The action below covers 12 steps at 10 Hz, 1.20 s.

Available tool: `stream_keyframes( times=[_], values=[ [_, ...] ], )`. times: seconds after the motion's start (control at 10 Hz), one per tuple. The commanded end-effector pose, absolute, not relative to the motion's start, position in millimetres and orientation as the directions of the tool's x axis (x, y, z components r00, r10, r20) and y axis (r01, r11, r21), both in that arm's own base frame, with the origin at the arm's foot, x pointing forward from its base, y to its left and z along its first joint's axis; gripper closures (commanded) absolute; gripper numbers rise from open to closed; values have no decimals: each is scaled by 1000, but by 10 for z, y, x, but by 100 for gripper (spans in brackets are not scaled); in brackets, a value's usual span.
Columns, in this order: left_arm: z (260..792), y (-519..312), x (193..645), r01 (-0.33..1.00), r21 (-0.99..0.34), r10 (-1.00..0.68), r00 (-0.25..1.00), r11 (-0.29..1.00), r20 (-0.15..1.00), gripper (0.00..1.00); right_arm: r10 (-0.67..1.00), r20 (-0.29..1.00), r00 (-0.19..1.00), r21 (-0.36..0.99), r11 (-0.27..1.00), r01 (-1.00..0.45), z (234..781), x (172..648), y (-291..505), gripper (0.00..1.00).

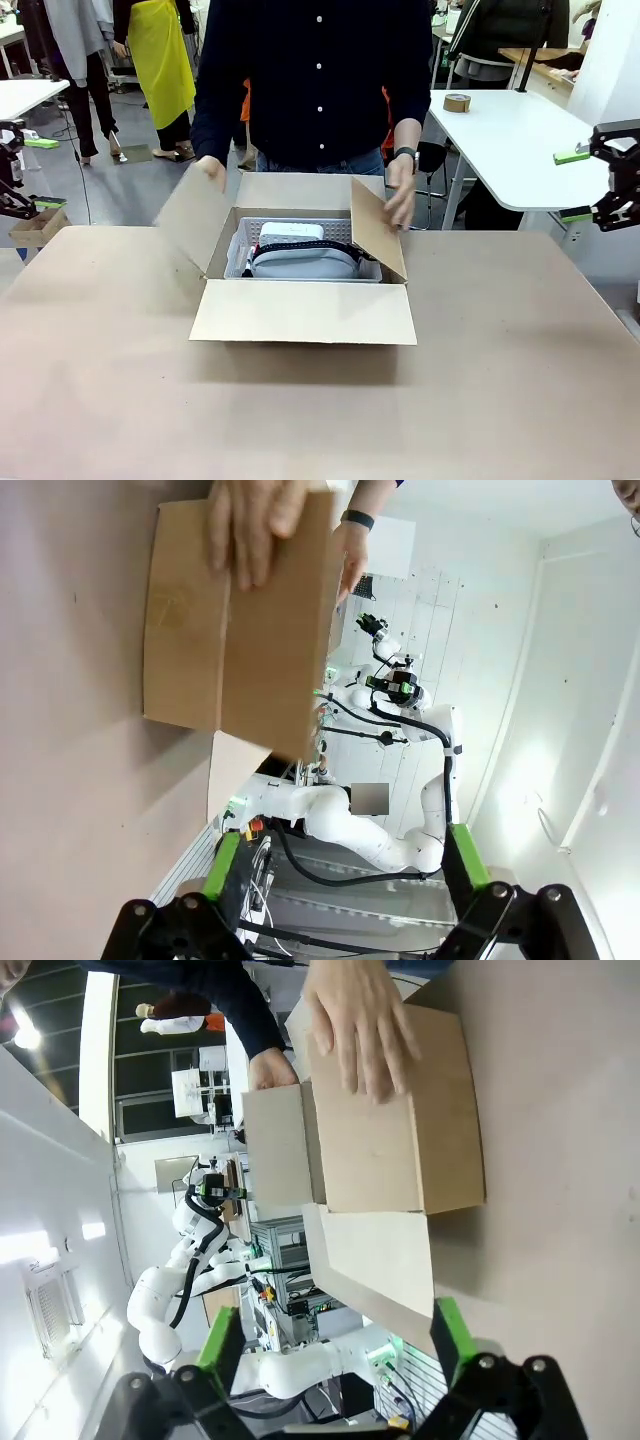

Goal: Pack the gift set into the box.
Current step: Press and hold the closed box until the human finishes sealing it.

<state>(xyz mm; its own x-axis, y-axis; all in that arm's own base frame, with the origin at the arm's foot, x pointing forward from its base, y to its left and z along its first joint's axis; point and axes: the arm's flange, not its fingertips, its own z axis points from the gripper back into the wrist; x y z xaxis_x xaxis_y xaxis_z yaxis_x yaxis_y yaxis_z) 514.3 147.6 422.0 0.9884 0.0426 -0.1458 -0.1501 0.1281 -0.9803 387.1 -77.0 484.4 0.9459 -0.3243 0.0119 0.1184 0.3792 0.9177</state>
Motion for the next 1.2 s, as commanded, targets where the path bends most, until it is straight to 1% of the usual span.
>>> stream_keyframes(
  times=[0.0,1.1],
  values=[
    [4210,1436,5101,-129,-982,42,991,138,-124,0,-310,16,950,916,387,111,4848,3860,-780,0],
    [4210,1436,5101,-129,-982,42,991,138,-124,0,-310,16,950,916,387,111,4848,3860,-780,0]
  ],
)
